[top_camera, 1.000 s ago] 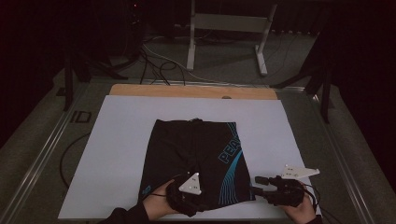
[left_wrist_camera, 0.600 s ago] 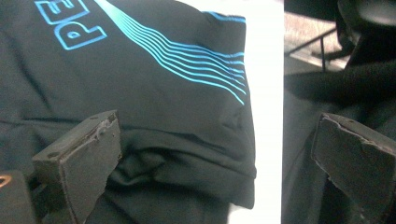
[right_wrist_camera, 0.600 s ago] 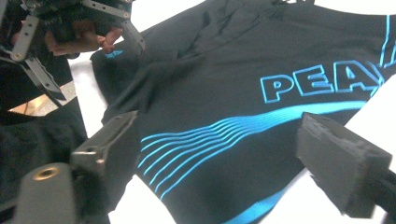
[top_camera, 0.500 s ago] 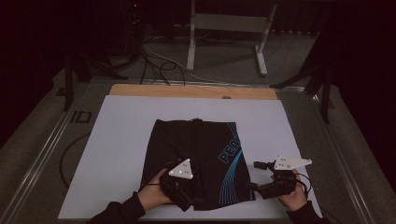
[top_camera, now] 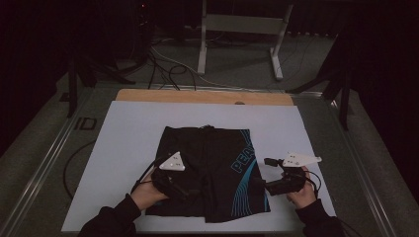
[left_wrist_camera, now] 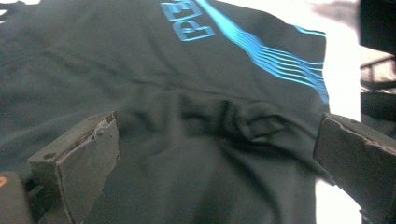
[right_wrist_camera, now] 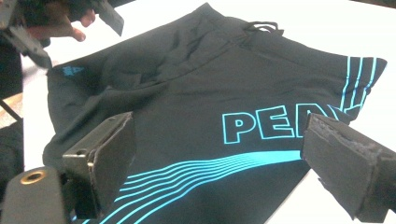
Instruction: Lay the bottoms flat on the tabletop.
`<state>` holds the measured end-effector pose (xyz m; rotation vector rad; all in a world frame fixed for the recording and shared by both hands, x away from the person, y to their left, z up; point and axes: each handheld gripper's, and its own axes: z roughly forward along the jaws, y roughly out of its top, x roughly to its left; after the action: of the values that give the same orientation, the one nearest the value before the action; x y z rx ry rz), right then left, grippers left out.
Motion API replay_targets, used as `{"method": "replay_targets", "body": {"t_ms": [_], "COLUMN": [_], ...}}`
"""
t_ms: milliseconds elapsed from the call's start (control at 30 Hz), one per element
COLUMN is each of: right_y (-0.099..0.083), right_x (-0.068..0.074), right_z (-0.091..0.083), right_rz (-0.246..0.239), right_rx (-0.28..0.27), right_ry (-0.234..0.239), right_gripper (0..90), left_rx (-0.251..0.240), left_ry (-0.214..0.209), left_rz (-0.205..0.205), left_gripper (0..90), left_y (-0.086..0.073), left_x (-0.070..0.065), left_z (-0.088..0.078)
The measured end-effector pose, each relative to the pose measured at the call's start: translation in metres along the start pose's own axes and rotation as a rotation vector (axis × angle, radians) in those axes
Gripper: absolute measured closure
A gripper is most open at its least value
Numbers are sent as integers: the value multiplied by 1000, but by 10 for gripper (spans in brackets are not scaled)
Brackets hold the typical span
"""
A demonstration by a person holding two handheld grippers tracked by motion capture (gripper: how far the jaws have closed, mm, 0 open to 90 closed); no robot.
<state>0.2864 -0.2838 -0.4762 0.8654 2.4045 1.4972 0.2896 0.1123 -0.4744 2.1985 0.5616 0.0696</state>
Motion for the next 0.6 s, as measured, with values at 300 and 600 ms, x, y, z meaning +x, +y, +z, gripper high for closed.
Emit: {"method": "replay_targets", "body": {"t_ms": [300,600], "right_y": [5,12], "right_x": [-14,-26], "right_z": [19,34], "right_rz": [18,32], "right_rx": [23,43], "right_ry": [10,-10], "right_gripper": [106,106], "left_rx": [-1,16], "left_ry": [105,182], "left_rz": [-76,-128], "left_gripper": [28,18], "left_y": [-8,-13], "left_x": [32,61], "left_z": [-18,-27]}}
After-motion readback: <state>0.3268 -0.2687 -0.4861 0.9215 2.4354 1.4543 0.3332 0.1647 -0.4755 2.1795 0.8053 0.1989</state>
